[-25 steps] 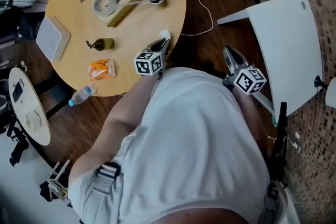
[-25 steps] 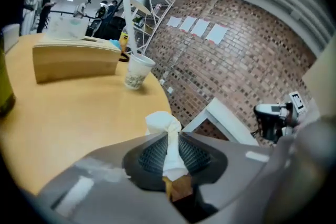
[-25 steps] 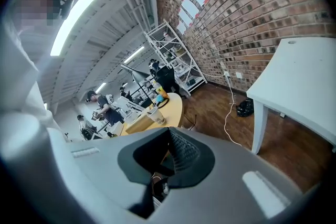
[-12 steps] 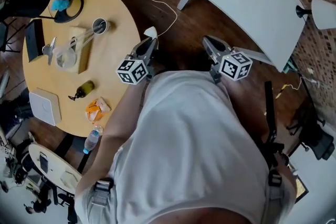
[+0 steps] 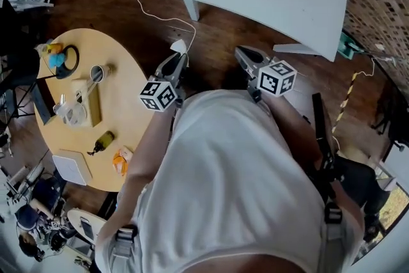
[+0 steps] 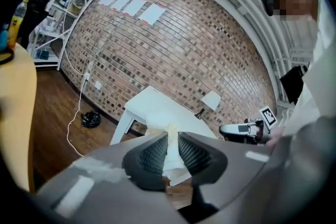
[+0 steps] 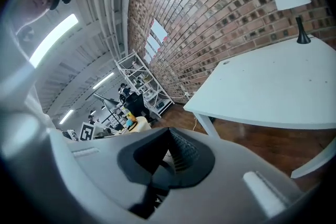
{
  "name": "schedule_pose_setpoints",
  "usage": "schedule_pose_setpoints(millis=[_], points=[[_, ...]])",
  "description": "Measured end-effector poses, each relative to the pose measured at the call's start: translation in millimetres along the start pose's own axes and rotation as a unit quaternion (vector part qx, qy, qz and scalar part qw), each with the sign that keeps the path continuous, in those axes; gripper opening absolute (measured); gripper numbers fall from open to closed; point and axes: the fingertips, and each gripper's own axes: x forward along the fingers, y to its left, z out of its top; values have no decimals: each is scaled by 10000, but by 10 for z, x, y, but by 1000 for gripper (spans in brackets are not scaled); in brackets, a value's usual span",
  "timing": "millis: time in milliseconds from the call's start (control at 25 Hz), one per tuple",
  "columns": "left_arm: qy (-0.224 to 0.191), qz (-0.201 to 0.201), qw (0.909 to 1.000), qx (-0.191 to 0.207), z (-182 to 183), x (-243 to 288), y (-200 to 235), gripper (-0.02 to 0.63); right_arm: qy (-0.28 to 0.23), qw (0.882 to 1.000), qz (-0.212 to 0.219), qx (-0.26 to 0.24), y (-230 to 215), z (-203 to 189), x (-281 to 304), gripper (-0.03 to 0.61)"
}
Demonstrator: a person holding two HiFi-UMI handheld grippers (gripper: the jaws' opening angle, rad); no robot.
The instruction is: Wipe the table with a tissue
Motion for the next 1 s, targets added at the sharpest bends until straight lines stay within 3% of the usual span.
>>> schedule_pose_setpoints(millis=[320, 560, 1000], points=[[408, -172, 9980, 448, -76, 837, -636, 69, -327, 9994, 126, 6, -576, 175, -590, 8], [660, -510, 9917, 973, -42, 1545, -1274, 69, -434, 9989, -100, -125, -1094, 350, -1081, 8], [837, -1125, 9720, 1884, -46, 2387, -2153, 69, -1054, 9927, -587, -46, -1833, 588, -1882, 8]])
